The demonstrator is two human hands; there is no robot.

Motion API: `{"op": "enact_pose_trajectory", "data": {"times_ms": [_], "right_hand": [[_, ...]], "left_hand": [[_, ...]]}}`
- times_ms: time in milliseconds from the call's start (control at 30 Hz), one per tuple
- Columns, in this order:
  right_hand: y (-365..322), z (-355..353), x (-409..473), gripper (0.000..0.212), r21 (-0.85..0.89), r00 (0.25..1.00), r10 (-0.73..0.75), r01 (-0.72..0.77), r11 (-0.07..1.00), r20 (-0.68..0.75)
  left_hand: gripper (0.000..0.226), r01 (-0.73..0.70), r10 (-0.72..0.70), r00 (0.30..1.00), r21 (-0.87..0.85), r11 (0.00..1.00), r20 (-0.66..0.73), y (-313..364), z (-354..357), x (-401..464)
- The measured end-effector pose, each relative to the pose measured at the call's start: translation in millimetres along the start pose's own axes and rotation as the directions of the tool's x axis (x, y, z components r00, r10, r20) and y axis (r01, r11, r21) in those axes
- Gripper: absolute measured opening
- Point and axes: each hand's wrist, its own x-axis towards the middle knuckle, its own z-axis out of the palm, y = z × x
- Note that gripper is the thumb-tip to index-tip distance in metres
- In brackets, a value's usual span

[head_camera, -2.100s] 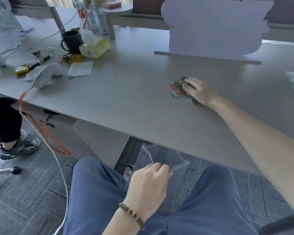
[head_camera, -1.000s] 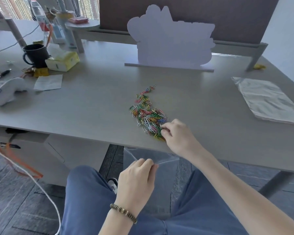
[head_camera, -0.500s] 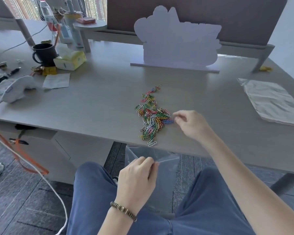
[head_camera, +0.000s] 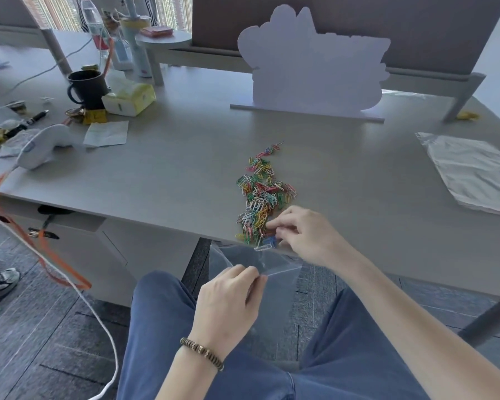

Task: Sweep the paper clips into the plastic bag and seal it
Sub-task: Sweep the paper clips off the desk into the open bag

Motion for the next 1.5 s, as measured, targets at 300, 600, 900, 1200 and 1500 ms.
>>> {"op": "enact_pose_trajectory", "data": {"times_ms": [300, 600, 900, 1200, 1500], "right_hand": [[-3, -13, -10, 0.020, 0.415, 0.993, 0.079, -0.109, 0.903, 0.089], [29, -30, 50, 0.037, -0.004, 0.968, 0.175, -0.178, 0.984, -0.182], [6, -11, 27, 0.043, 0.088, 0.996, 0.078, -0.074, 0.993, -0.045], [-16, 11, 1, 0.030, 0.272, 0.995, 0.072, -0.087, 0.958, 0.066], [0, -5, 10, 0.023, 0.428, 0.995, 0.099, -0.095, 0.899, 0.013]], "left_hand": [[0.032, 0.031, -0.031, 1.000, -0.008, 0.999, 0.004, -4, -9, 3], [0.033, 0.061, -0.061, 0.997, 0.004, 0.998, 0.043, -11, -15, 5], [0.031, 0.103, -0.103, 0.995, -0.010, 0.995, 0.020, -15, -19, 8], [0.023, 0.103, -0.103, 0.994, -0.040, 0.994, -0.017, -17, -20, 10], [0.034, 0.114, -0.116, 0.993, -0.052, 0.992, -0.031, -19, -21, 8]]}}
